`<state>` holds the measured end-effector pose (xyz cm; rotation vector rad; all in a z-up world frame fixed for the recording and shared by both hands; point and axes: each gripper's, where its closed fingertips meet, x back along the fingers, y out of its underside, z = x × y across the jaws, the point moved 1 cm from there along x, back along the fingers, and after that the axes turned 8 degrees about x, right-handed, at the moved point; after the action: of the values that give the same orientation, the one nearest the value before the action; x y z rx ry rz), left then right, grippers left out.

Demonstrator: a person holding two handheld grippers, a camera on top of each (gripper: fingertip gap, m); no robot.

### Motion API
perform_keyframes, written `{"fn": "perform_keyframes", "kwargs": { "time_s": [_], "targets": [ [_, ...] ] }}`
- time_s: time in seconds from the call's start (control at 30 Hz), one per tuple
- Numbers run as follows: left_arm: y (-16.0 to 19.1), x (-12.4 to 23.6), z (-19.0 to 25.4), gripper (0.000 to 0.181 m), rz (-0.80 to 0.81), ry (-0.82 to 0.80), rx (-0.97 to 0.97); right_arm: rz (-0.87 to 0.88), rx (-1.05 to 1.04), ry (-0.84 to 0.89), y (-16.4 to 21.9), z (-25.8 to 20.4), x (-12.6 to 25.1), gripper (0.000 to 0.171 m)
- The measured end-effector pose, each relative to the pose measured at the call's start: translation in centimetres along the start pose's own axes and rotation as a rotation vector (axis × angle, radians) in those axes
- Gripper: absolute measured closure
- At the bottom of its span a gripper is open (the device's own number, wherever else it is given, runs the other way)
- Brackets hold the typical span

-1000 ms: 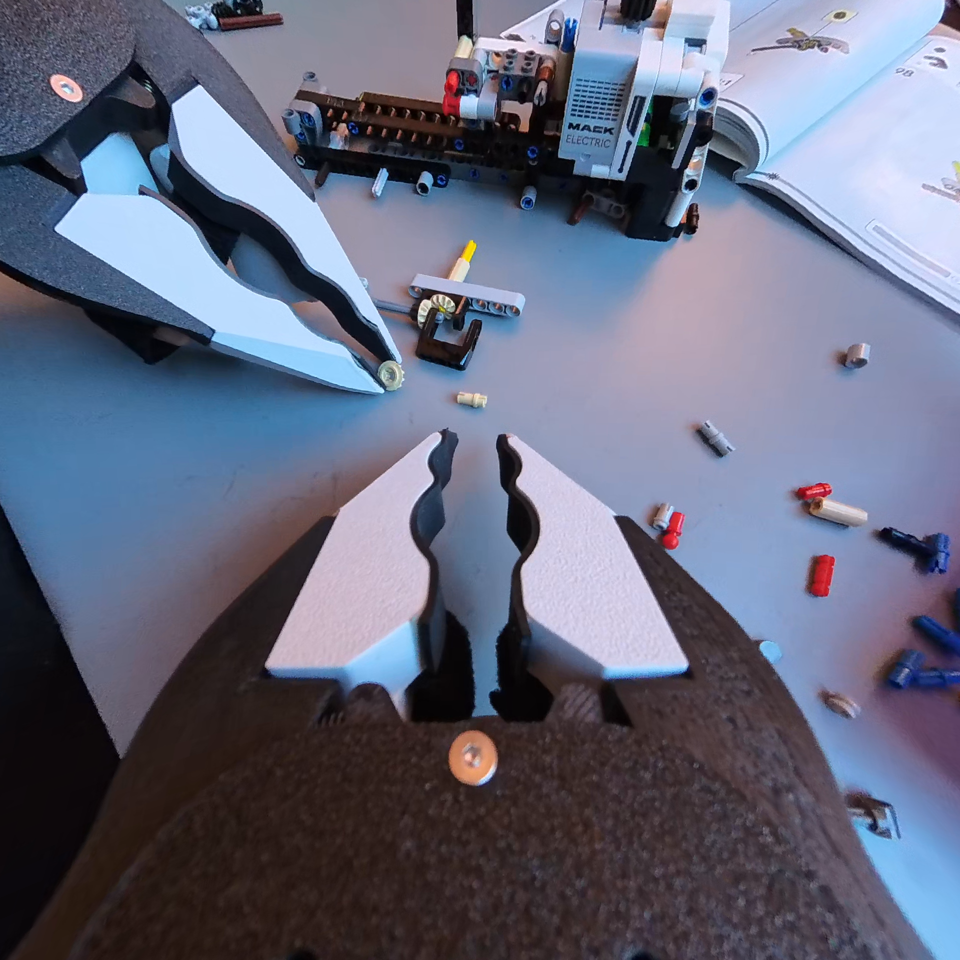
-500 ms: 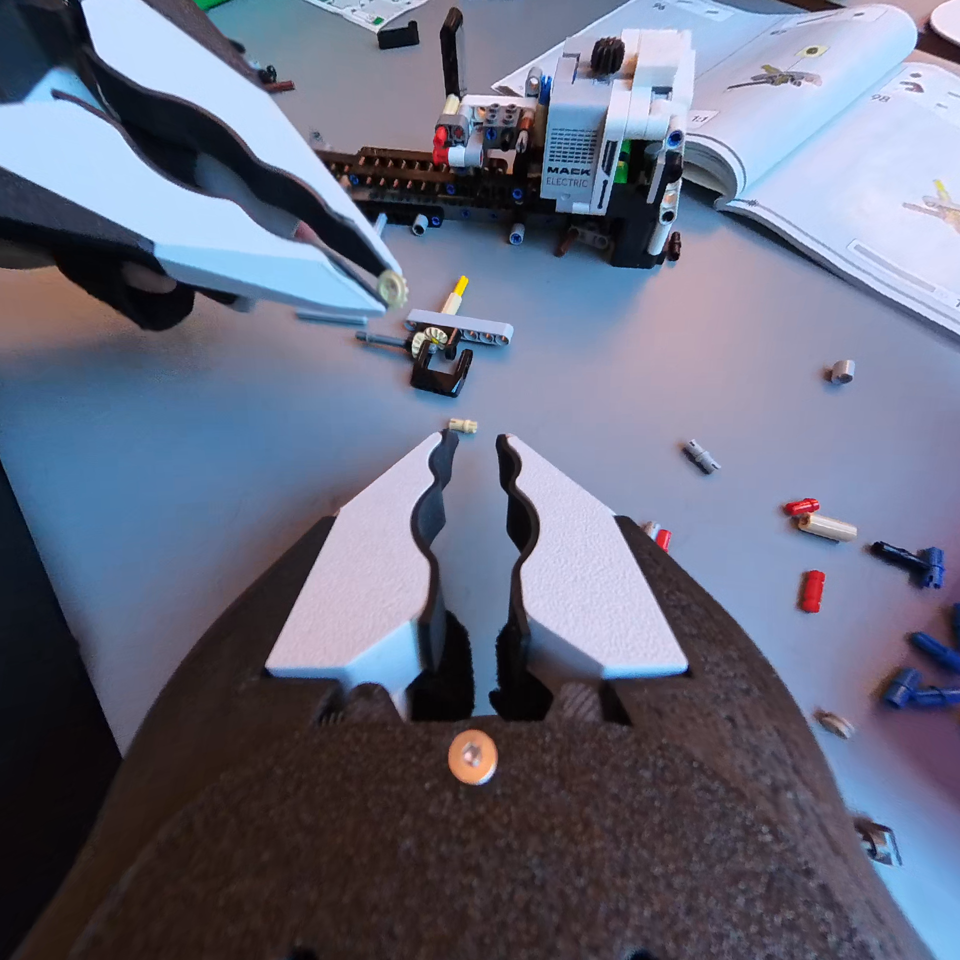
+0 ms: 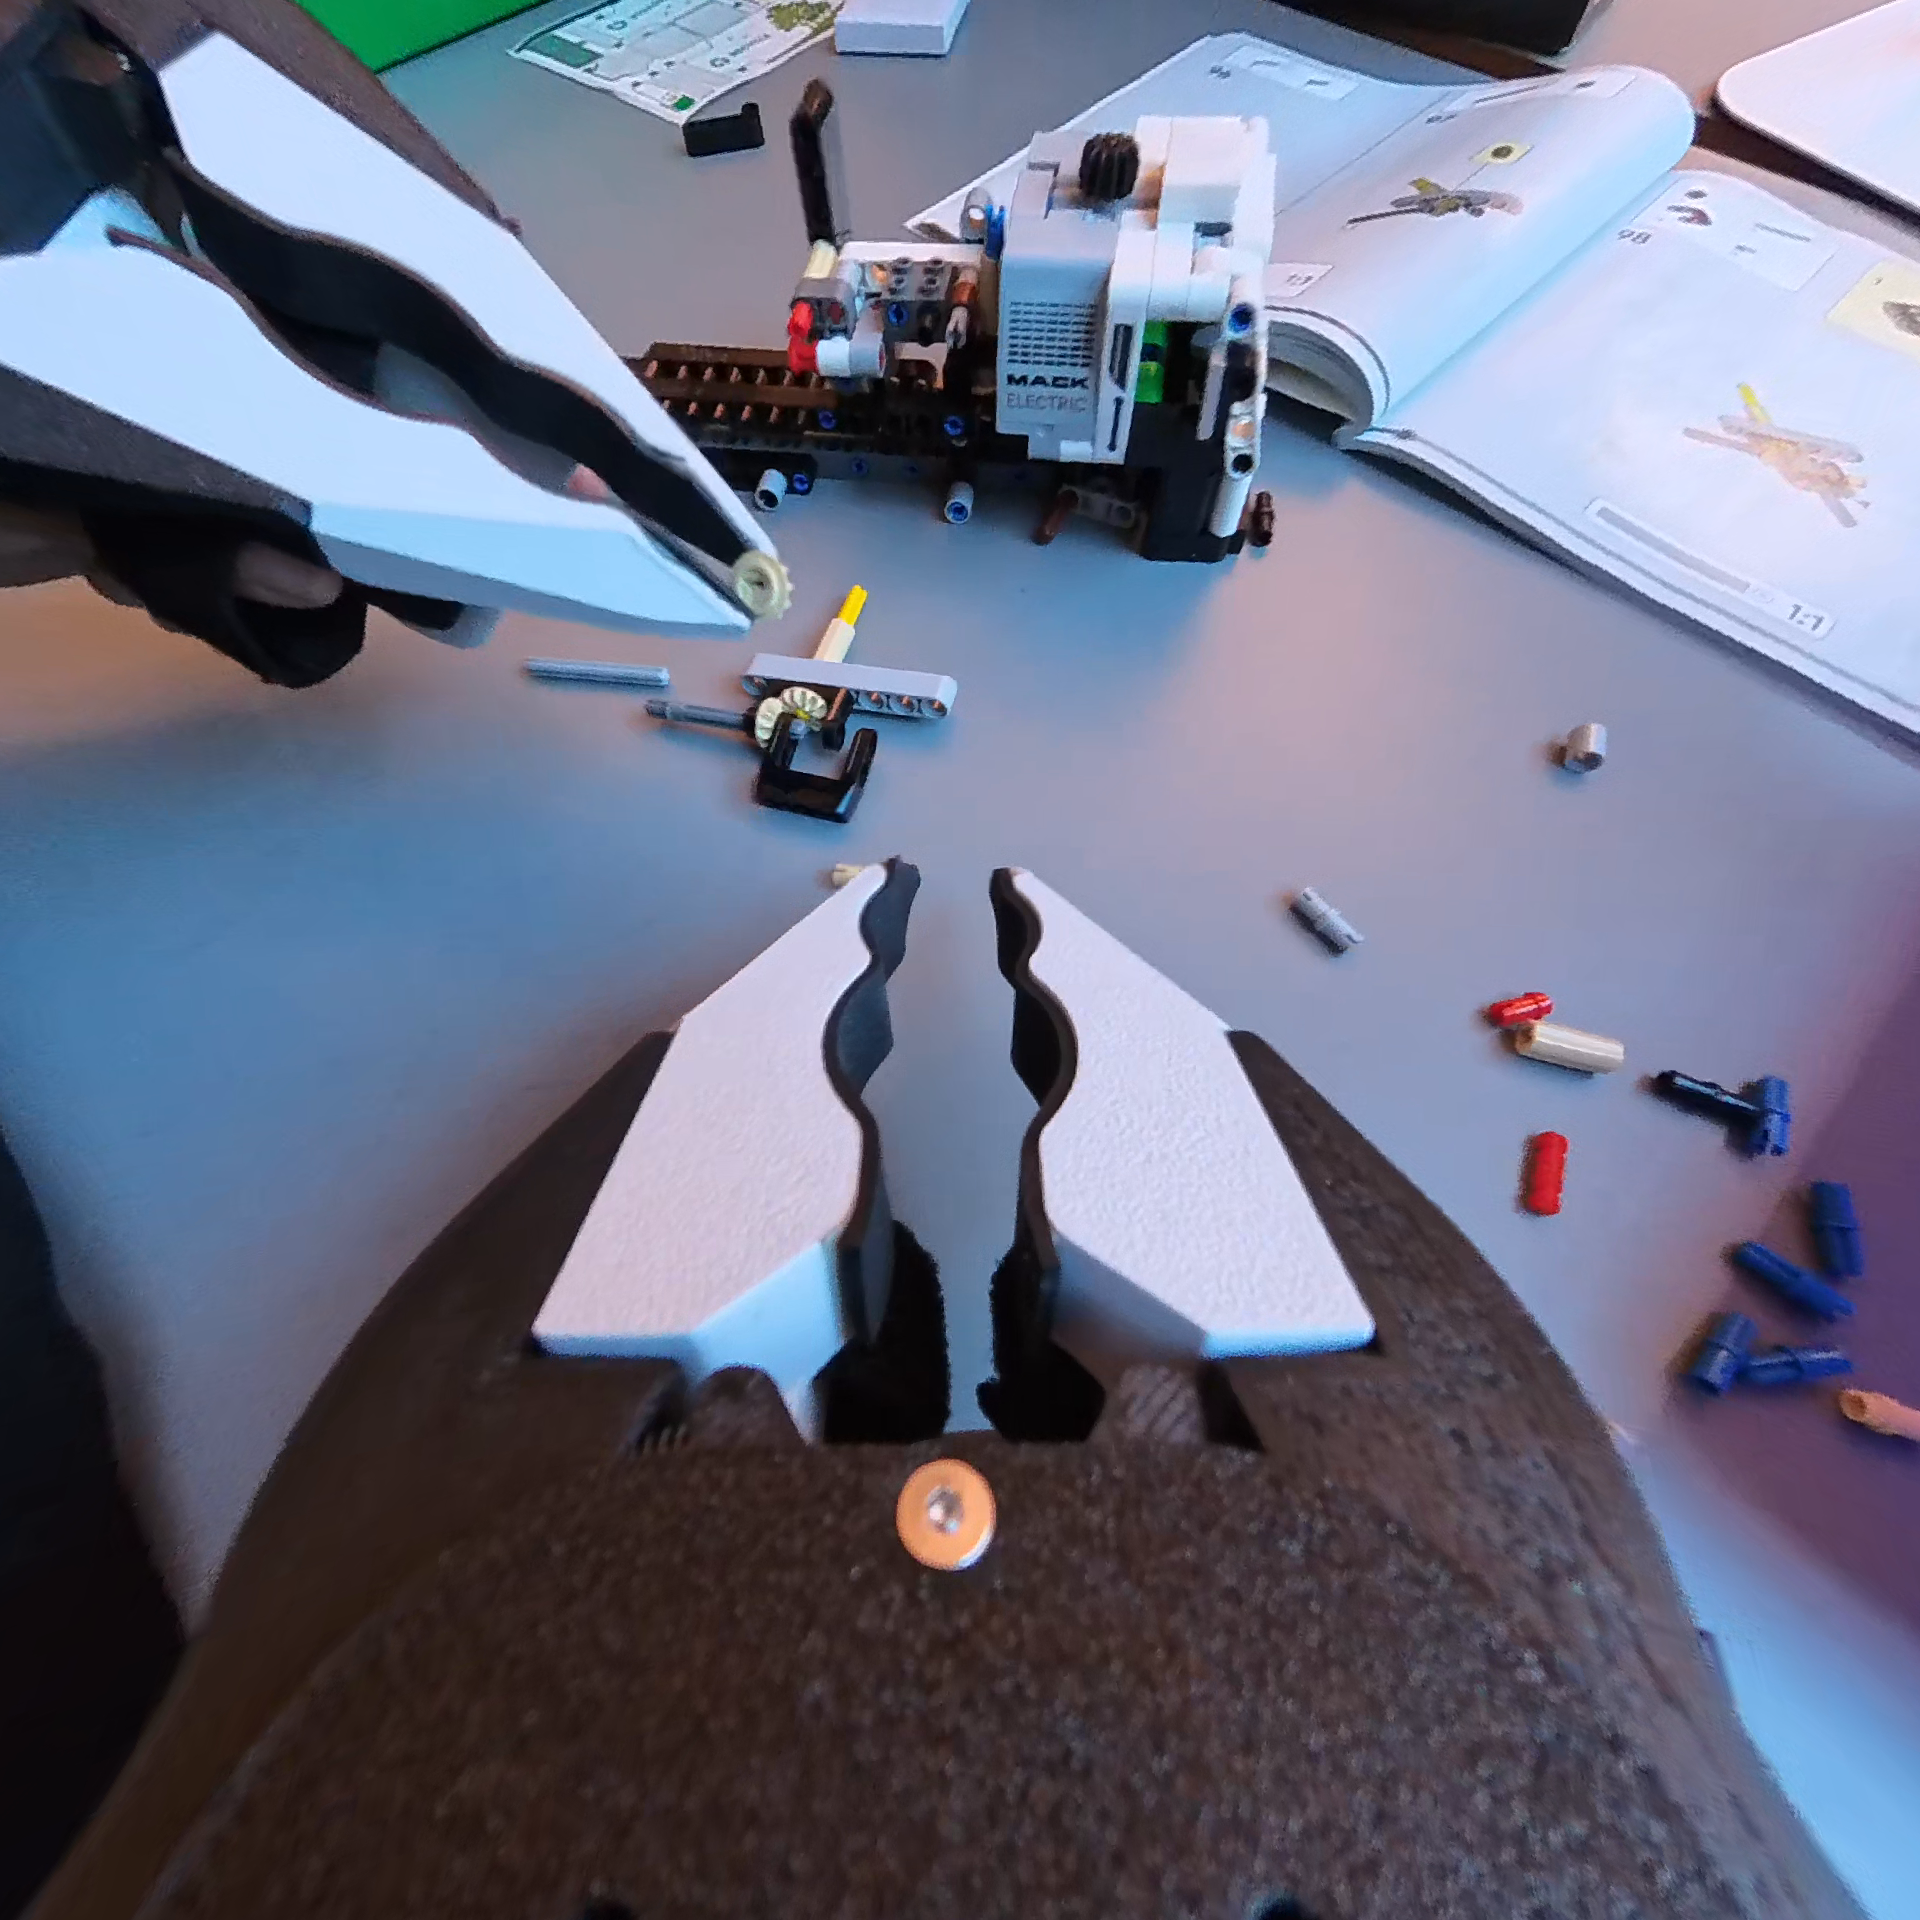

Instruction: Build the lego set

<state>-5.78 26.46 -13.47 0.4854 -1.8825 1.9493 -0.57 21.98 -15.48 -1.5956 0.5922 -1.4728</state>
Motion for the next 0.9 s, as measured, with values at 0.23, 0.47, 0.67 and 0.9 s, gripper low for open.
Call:
{"fn": "perform_keyframes", "kwargs": {
  "time_s": [0.23, 0.47, 0.67, 0.9],
  "targets": [
    [0.9, 0.2, 0.7, 0.175, -0.059, 0.045, 0.018, 0.021, -0.032, 0.023, -0.5, 1.9, 0.1, 0.155],
    [4.3, 0.3, 3.1, 0.175, -0.197, 0.132, 0.009, 0.009, -0.023, -0.001, -0.6, 2.4, -0.8, 0.155],
    [5.1, -0.1, 3.5, 0.175, -0.219, 0.147, 0.019, -0.004, -0.012, -0.015, -0.6, 1.9, -1.4, 0.155],
    [5.6, -0.3, 3.4, 0.175, -0.247, 0.123, -0.003, -0.039, -0.011, -0.031, -0.2, 0.4, -1.5, 0.152]
  ]
}}
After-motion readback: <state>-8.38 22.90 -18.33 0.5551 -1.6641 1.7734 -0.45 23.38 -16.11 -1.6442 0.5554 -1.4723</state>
